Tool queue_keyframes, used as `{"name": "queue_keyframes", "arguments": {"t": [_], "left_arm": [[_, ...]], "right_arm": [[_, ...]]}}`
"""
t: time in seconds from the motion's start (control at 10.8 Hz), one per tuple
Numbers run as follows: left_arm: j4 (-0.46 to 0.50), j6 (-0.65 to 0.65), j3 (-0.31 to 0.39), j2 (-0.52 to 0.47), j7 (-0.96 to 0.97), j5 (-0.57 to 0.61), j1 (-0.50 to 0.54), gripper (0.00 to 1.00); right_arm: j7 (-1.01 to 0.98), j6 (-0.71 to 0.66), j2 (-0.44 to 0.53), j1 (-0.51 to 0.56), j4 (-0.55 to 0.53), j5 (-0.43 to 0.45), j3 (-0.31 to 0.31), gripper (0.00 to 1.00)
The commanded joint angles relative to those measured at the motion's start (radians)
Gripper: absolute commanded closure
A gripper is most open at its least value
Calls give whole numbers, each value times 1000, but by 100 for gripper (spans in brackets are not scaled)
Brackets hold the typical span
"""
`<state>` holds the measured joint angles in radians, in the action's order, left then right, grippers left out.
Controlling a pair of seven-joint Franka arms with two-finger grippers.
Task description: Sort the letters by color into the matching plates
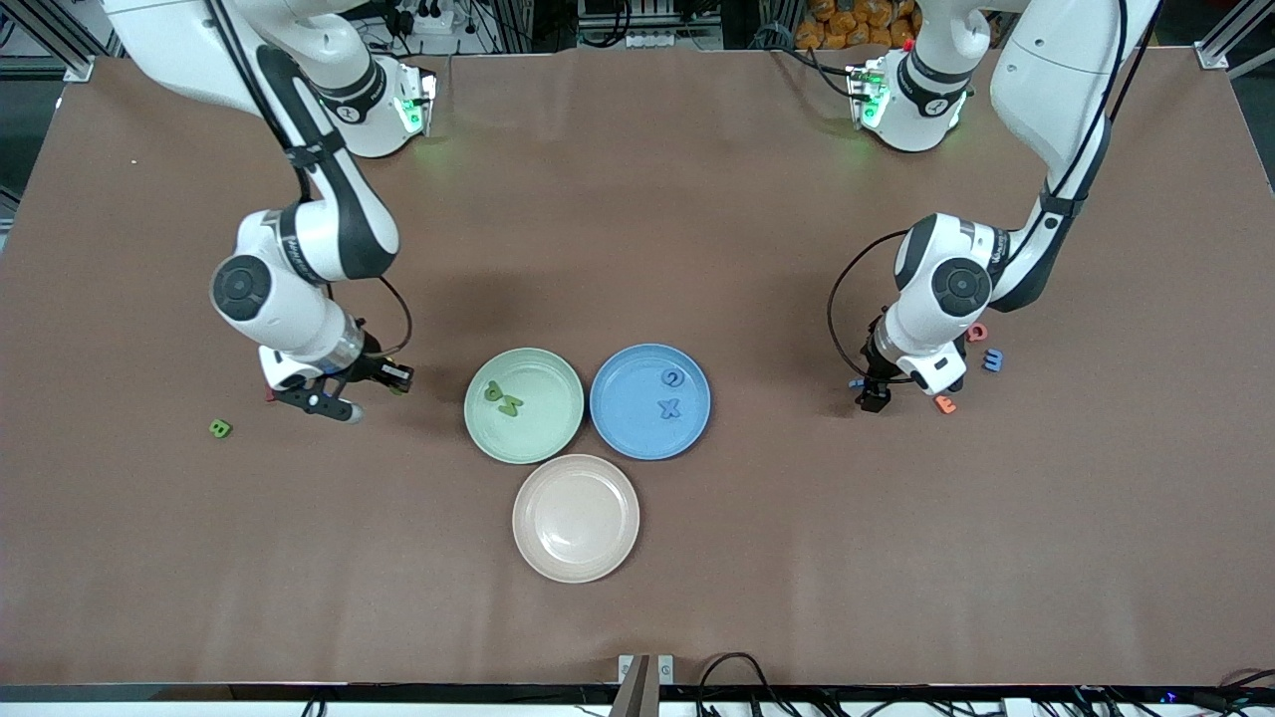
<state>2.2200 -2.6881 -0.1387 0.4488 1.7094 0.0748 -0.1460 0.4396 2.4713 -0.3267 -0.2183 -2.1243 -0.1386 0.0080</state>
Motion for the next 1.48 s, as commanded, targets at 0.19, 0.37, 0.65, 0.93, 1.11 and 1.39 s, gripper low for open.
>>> {"name": "queue_keyframes", "arguments": {"t": [0.19,0.37,0.65,0.93,1.11,1.39], "left_arm": [[-8,-13,13,7,9,6,-29,100],[-9,-13,22,5,10,6,-30,100],[-14,-13,24,2,1,6,-35,100],[-57,-4,24,2,-4,16,-44,100],[-91,17,19,5,-36,64,-50,100],[-146,24,11,25,-50,76,-101,100]], "right_arm": [[221,-14,-147,-130,191,-18,-3,77],[304,-14,-193,-173,251,-18,-3,77],[372,-14,-235,-211,316,-36,0,77],[438,-14,-255,-225,353,-53,12,40],[429,-18,-253,-222,351,-49,10,0],[273,-106,-229,-198,353,-45,-22,0]]}}
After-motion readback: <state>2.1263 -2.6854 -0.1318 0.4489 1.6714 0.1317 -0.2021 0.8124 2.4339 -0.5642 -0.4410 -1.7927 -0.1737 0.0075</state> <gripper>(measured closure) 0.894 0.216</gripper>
